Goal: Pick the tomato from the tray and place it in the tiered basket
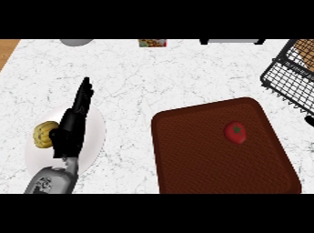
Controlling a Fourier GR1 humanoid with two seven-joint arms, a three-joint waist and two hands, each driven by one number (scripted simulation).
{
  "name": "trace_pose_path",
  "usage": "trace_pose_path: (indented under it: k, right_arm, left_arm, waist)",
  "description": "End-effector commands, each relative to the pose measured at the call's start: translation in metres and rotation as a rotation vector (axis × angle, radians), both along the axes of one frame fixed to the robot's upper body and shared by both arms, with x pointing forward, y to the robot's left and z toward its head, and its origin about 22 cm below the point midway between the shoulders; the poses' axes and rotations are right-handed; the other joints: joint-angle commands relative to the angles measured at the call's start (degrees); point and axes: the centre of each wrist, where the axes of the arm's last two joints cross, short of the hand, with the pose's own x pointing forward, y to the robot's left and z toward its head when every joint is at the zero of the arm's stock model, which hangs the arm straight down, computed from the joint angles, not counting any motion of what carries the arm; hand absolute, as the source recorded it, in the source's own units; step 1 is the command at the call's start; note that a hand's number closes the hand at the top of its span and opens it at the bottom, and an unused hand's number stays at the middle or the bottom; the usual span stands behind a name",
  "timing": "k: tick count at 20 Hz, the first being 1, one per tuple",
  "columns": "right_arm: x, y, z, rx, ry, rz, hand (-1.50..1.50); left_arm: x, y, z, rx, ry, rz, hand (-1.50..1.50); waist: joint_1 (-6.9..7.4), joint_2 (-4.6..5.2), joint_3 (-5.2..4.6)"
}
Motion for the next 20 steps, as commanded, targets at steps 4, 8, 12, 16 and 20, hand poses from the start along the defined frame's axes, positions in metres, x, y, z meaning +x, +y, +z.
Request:
trace_pose_path:
  k: [4,8,12,16,20]
  right_arm:
    - [-0.004,0.005,-0.021,-0.090,0.019,-0.009,-1.50]
    - [0.014,-0.001,-0.010,-0.118,0.003,0.045,-1.50]
    - [0.011,0.018,-0.017,-0.190,-0.040,0.080,-1.50]
    - [0.026,0.020,-0.036,-0.212,-0.056,0.030,-1.50]
    - [0.021,0.011,-0.052,-0.223,0.000,-0.039,-1.50]
  left_arm:
    - [0.003,0.017,-0.008,-0.021,-0.004,-0.006,0.00]
    - [0.000,0.006,0.002,0.009,-0.003,-0.013,0.00]
    - [0.000,-0.004,0.000,-0.008,0.000,-0.002,0.00]
    - [0.002,0.005,0.004,-0.011,0.006,-0.006,0.00]
    - [0.002,0.014,0.007,0.006,-0.001,-0.001,0.00]
  waist:
    - [-0.09,0.02,-0.01]
    - [0.11,0.01,-0.01]
    - [0.05,-0.01,-0.01]
    - [0.10,0.02,0.00]
    - [0.04,0.01,0.00]
